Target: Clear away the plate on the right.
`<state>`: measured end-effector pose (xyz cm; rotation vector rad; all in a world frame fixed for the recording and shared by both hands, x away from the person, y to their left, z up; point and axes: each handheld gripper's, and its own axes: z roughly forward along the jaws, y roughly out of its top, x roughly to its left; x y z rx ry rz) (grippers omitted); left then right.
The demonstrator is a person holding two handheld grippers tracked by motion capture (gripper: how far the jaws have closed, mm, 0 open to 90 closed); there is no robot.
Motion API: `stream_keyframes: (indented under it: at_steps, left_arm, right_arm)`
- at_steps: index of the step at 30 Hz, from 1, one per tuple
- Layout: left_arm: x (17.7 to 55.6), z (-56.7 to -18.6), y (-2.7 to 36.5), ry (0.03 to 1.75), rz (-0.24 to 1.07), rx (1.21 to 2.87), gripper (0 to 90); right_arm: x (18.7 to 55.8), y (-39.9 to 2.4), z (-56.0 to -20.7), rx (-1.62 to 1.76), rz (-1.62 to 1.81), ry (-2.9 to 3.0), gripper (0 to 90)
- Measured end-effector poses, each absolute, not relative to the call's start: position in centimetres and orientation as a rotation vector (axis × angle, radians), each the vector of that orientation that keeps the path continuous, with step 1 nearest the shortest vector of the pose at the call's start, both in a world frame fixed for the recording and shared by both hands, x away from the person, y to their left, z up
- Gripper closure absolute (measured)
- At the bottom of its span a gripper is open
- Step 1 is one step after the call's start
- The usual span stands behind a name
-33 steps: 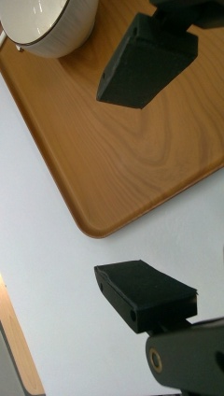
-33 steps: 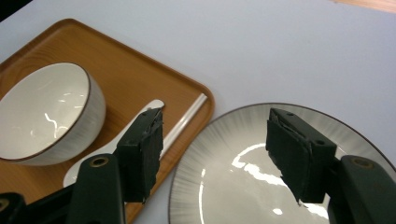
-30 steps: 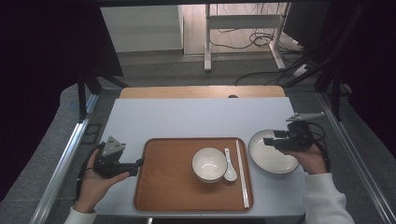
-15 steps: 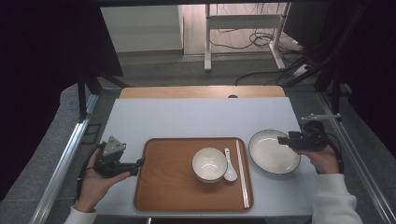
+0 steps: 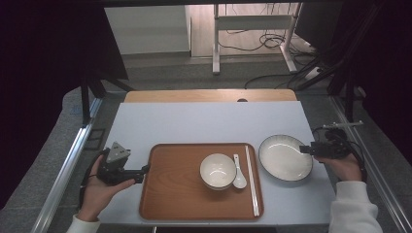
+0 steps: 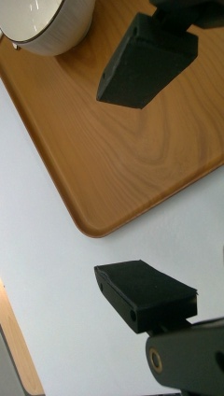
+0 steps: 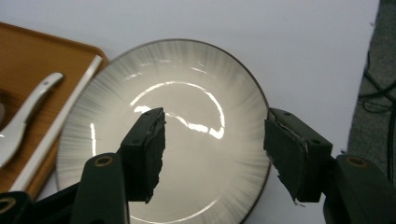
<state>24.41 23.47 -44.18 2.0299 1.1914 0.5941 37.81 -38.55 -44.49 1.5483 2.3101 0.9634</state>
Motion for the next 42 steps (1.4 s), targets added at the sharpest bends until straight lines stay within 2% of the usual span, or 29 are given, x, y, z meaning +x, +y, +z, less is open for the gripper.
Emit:
stream_keyframes:
  at_steps: [15, 34, 42]
  left_arm:
    - [24.4, -44.4, 23.2, 1.188, 0.593, 2.043, 14.8]
    - [24.5, -44.4, 23.2, 1.19, 0.594, 2.041, 14.8]
    - [24.5, -44.4, 23.1, 1.19, 0.593, 2.042, 14.8]
  right_arm:
    - [39.0, -40.5, -47.8, 1.706, 0.869, 2.337, 45.0]
    - [39.8, -41.0, -49.6, 1.899, 0.946, 2.374, 74.9]
    - [39.8, -41.4, -49.2, 1.931, 0.987, 2.332, 80.1]
